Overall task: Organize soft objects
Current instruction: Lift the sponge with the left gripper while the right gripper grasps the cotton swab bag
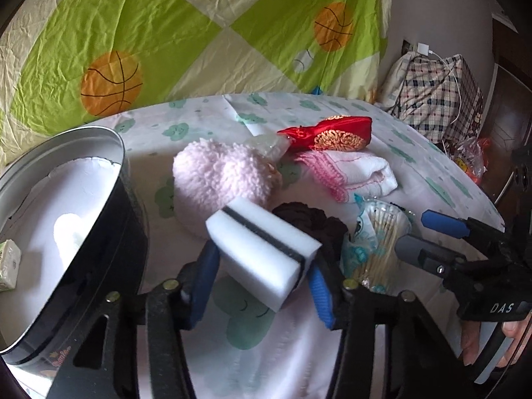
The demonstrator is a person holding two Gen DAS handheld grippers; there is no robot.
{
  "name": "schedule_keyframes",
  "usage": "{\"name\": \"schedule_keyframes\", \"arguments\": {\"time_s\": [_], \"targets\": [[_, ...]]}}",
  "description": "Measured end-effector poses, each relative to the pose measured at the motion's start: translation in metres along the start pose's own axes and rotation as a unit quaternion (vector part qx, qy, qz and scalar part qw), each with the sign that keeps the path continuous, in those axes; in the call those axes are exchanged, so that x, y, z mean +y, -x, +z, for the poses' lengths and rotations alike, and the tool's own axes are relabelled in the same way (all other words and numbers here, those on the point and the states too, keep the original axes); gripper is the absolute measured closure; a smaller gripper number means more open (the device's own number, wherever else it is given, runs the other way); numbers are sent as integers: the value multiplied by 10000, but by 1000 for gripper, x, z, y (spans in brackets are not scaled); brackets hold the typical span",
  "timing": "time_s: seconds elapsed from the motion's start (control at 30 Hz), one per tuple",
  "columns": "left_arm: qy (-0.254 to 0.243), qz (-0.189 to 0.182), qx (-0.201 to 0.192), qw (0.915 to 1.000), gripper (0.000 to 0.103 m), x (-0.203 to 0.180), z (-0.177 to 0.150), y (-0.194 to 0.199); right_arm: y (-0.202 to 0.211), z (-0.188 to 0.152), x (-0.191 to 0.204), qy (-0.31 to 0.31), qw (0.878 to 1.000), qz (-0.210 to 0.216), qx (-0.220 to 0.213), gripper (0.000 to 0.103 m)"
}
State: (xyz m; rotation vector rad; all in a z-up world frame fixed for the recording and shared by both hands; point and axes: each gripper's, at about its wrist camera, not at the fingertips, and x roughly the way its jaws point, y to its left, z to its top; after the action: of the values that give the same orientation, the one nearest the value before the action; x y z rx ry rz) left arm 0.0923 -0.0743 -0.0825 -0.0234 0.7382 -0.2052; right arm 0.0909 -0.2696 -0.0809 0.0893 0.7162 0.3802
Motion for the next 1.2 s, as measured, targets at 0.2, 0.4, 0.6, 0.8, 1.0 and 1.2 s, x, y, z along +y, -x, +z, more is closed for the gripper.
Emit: {"name": "schedule_keyframes", "arguments": {"time_s": [0.2,0.4,0.6,0.8,1.0,1.2], "targets": [[131,-86,-225,9996,58,5,-5,8,-2,0,7,116,9999,-67,66,13],[231,-164,-529,9982,58,12,-5,18,-7,2,11,-34,9998,92,174,13],[474,-339,-639,9963,58,22,-5,21,-15,4,21,-111,9991,297,290,13],[543,-355,-808,9946,58,24,-7,27,-1,8,27,465,9986,172,162,13],[659,-313,-1073,9915,58,29,-11,36,7,-2,51,1654,9856,310,171,13],[692,-316,-1110,9909,58,31,-10,37,-1,-16,72,2973,9541,142,325,13]]}}
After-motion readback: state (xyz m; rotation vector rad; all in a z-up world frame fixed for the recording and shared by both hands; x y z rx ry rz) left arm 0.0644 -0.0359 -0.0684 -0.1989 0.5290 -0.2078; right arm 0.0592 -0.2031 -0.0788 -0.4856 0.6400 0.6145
